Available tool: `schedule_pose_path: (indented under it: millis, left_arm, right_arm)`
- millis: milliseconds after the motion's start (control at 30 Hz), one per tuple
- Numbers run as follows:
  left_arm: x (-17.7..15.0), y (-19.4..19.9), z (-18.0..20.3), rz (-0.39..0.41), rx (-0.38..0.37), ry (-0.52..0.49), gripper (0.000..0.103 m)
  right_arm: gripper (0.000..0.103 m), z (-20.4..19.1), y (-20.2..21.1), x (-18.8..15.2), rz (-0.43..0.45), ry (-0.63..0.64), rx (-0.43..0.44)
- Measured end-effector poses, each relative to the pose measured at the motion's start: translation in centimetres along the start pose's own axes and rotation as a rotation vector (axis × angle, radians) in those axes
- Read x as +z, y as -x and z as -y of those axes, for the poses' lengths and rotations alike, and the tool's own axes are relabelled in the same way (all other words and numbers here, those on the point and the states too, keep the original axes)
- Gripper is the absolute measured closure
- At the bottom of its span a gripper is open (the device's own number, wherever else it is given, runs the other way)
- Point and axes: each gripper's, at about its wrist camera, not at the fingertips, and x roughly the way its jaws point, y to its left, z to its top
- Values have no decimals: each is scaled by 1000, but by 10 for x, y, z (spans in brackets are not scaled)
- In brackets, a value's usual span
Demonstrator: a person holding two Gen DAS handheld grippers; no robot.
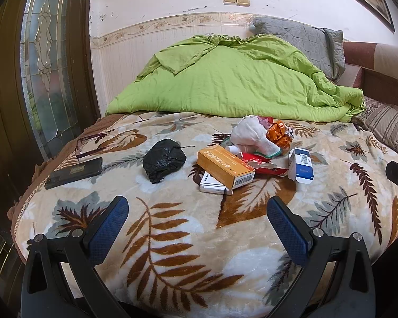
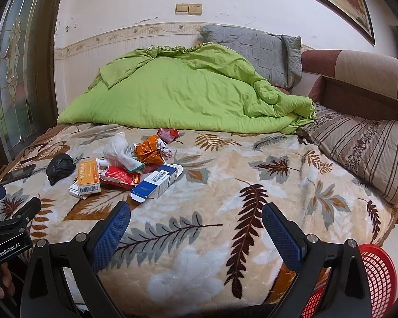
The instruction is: Collect trash
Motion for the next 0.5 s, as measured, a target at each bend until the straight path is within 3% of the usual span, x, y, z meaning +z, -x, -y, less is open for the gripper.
schedule_pose_path:
  millis: [500]
  left_arm:
    - [0, 0, 0, 4, 4, -8, 0]
  right_arm:
    - [2, 0, 0, 0, -4, 2, -1]
